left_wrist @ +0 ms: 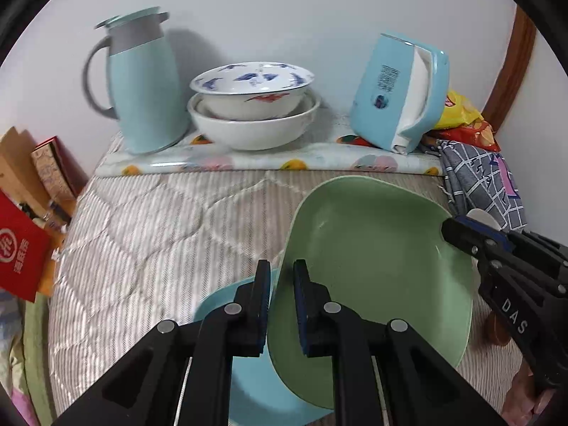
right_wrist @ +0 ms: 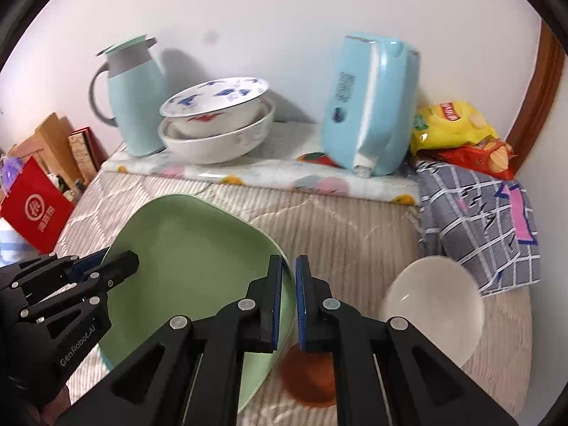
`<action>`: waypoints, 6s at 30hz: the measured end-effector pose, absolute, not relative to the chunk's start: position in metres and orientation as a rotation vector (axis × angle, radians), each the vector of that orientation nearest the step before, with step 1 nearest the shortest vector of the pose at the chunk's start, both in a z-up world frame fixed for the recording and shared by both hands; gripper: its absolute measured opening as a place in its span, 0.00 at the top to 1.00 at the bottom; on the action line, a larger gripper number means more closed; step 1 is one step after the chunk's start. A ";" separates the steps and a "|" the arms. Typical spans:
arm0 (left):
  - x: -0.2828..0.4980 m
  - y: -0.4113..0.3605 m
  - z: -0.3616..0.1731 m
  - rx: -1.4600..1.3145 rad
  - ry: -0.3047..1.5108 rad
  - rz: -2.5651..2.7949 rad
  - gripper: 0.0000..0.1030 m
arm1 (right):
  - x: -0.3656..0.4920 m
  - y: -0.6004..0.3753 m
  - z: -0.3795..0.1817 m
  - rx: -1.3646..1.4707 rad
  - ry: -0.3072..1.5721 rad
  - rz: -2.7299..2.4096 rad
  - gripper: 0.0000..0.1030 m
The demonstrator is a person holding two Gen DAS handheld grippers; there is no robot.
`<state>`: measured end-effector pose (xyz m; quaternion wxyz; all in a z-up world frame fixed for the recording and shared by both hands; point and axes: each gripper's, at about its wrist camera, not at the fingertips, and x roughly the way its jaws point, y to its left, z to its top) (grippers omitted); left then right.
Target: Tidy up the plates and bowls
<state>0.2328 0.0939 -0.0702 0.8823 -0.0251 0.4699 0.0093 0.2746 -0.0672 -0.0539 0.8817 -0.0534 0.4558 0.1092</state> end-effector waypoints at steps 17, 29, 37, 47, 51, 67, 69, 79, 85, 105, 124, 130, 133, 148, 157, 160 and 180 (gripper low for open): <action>0.221 0.132 -0.122 -0.077 1.058 -0.007 0.87 | 0.247 -0.029 -0.108 -0.117 1.062 0.233 0.94; 0.231 0.141 -0.131 -0.096 1.055 -0.049 0.82 | 0.241 -0.025 -0.110 -0.095 1.097 0.227 0.90; 0.224 0.145 -0.125 -0.110 1.040 -0.066 0.71 | 0.227 -0.033 -0.110 -0.029 1.149 0.253 0.83; 0.207 0.156 -0.108 -0.100 0.993 -0.039 0.55 | 0.197 -0.021 -0.108 -0.031 1.169 0.278 0.69; 0.204 0.161 -0.107 -0.118 0.986 -0.033 0.55 | 0.186 -0.023 -0.106 -0.012 1.190 0.284 0.67; 0.207 0.165 -0.117 -0.127 1.011 -0.032 0.55 | 0.209 -0.014 -0.124 0.030 1.176 0.248 0.72; 0.208 0.166 -0.117 -0.134 1.012 -0.030 0.55 | 0.208 -0.011 -0.121 -0.020 1.172 0.259 0.71; 0.202 0.130 -0.098 -0.098 0.988 -0.038 0.55 | 0.190 -0.063 -0.089 -0.043 1.043 0.218 0.54; 0.189 0.086 -0.080 -0.060 0.952 -0.041 0.55 | 0.175 -0.127 -0.067 0.000 0.960 0.152 0.54; 0.186 -0.035 -0.095 -0.058 1.023 -0.010 0.55 | 0.145 -0.303 -0.082 0.037 0.964 0.008 0.43; 0.221 -0.053 -0.136 -0.105 1.107 0.003 0.55 | 0.176 -0.302 -0.125 0.063 1.029 0.085 0.49; 0.231 -0.055 -0.151 -0.112 1.136 -0.007 0.55 | 0.183 -0.300 -0.139 0.066 1.060 0.088 0.56; 0.232 -0.057 -0.155 -0.114 1.137 -0.010 0.57 | 0.186 -0.301 -0.146 0.075 1.079 0.093 0.62; 0.236 -0.060 -0.153 -0.111 1.128 -0.058 0.90 | 0.188 -0.296 -0.151 0.088 1.082 0.127 0.87; 0.226 -0.070 -0.138 -0.069 1.069 -0.088 0.92 | 0.181 -0.291 -0.138 0.065 1.041 0.115 0.93; 0.222 -0.071 -0.132 -0.075 1.065 -0.109 0.92 | 0.178 -0.291 -0.133 0.058 1.033 0.107 0.93; 0.204 -0.066 -0.048 -0.046 0.915 -0.129 0.92 | 0.174 -0.294 -0.042 0.084 0.876 0.040 0.92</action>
